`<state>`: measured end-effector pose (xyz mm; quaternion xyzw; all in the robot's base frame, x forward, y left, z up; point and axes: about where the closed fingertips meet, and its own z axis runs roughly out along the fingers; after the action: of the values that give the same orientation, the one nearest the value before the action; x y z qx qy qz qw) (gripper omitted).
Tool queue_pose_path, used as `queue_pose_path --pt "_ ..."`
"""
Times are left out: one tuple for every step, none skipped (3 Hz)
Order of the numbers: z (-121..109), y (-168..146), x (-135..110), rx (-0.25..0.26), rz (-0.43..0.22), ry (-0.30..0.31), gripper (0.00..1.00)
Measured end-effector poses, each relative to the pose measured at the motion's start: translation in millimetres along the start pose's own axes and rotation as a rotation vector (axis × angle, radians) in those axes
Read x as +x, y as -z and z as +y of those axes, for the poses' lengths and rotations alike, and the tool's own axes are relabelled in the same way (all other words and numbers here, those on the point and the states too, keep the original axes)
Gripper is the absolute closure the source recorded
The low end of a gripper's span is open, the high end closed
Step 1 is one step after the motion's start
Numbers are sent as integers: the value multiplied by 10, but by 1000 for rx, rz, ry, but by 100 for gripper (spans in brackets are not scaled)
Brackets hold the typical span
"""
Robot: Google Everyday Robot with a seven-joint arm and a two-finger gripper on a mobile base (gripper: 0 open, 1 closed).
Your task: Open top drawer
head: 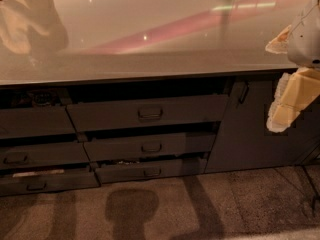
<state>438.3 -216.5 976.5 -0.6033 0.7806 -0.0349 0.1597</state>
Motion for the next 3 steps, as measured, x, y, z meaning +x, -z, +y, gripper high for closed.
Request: queue_pose_path --pt "0 0 0 0 0 0 0" --pt "-190 -295 45 -59 -10 -30 0" --pt "-304 -890 -154 -160 41 -5 0"
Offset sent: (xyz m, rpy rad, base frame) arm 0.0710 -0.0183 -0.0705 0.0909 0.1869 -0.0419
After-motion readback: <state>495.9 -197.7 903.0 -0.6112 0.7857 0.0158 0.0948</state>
